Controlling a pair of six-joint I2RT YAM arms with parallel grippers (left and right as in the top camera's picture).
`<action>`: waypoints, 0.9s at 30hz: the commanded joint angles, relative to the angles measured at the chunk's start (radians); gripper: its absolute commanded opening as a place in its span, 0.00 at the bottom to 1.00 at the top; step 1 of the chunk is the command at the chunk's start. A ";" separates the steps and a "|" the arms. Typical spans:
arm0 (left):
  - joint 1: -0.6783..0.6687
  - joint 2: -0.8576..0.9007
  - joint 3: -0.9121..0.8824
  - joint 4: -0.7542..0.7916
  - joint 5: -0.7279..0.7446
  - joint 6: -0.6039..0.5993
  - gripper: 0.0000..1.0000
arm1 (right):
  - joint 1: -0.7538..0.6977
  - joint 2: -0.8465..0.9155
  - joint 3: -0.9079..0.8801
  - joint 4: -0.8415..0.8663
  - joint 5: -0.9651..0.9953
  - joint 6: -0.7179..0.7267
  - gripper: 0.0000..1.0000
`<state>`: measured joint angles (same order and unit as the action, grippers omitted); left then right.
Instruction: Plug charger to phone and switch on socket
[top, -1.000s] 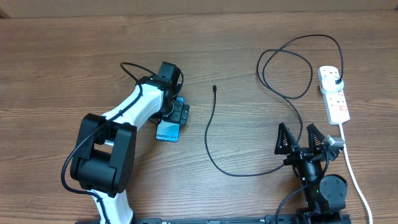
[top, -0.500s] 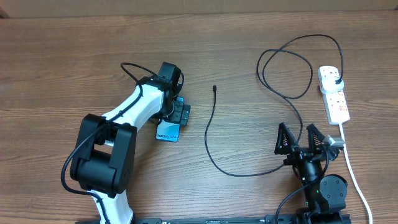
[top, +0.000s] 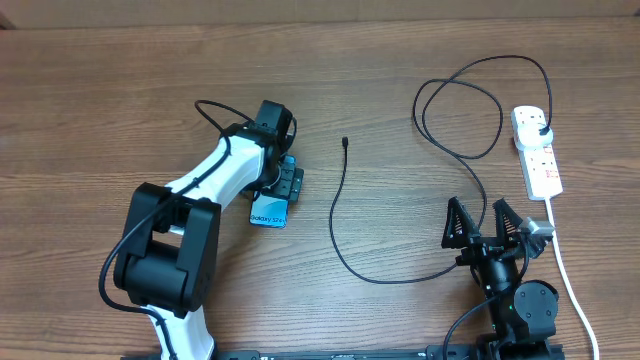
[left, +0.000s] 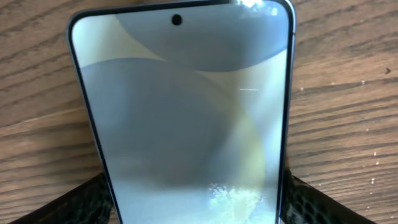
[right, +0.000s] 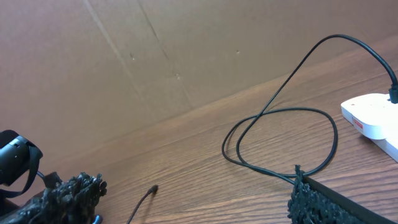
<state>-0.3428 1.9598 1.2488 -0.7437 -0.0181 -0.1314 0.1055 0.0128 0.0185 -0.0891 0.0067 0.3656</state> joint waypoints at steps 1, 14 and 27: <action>-0.024 0.032 -0.036 -0.007 0.043 0.004 0.82 | 0.005 -0.010 -0.011 0.006 -0.001 -0.003 1.00; -0.024 0.032 -0.019 -0.029 0.044 0.004 0.70 | 0.005 -0.010 -0.011 0.006 -0.001 -0.003 1.00; -0.024 0.032 0.243 -0.266 0.044 -0.014 0.71 | 0.005 -0.010 -0.011 0.006 -0.001 -0.003 1.00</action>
<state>-0.3542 1.9945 1.4002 -0.9806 0.0113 -0.1318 0.1055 0.0128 0.0185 -0.0895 0.0067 0.3656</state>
